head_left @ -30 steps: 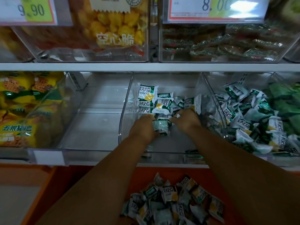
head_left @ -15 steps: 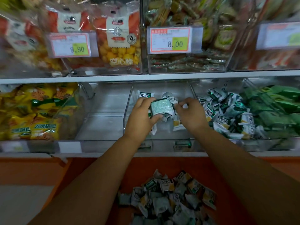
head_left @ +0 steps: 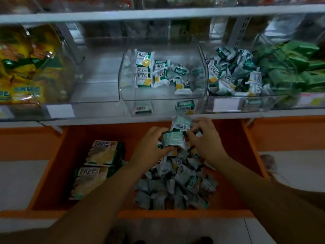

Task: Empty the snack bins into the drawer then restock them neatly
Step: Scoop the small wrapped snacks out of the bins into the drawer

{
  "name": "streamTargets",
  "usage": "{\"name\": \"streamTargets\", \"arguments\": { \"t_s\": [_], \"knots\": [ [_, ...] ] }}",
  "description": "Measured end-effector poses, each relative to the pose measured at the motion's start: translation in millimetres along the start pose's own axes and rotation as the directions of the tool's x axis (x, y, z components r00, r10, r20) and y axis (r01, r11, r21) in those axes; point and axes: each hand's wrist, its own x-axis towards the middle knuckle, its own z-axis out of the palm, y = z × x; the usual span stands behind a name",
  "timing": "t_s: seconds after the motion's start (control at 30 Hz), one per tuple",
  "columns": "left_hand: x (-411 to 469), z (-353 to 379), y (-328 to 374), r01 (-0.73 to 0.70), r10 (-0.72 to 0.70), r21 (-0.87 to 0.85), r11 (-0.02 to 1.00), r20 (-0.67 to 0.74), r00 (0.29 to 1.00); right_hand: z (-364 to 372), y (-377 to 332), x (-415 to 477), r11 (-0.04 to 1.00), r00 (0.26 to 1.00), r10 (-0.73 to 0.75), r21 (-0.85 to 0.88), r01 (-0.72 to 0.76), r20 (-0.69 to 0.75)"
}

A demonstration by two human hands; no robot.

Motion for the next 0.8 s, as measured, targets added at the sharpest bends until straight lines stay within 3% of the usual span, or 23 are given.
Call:
{"name": "streamTargets", "arguments": {
  "t_s": [0.1, 0.23, 0.37, 0.47, 0.6, 0.8],
  "knots": [
    [-4, 32, -28, 0.152, -0.15, -0.008, 0.988, 0.119, 0.982, 27, 43, -7, 0.987, 0.983, 0.152, -0.061, -0.146, 0.104],
    [-8, 71, -59, 0.366, -0.352, 0.002, 0.931, 0.275, 0.895, 57, 95, -16, 0.916, 0.884, 0.395, -0.183, -0.357, 0.251],
    [-4, 100, -77, 0.468, -0.445, 0.015, 0.884, 0.337, 0.83, 78, 122, -24, 0.868, 0.831, 0.489, -0.238, -0.436, 0.264],
    [-2, 116, -84, 0.494, -0.462, 0.009, 0.869, 0.37, 0.806, 88, 131, -28, 0.867, 0.804, 0.498, -0.176, -0.466, 0.325],
    [-2, 122, -87, 0.475, -0.452, 0.039, 0.879, 0.384, 0.805, 85, 137, -31, 0.877, 0.76, 0.481, -0.232, -0.421, 0.437],
    [3, 90, -73, 0.355, -0.372, 0.111, 0.928, 0.305, 0.877, 59, 115, -26, 0.899, 0.803, 0.439, -0.206, -0.387, 0.404]
  ]
}}
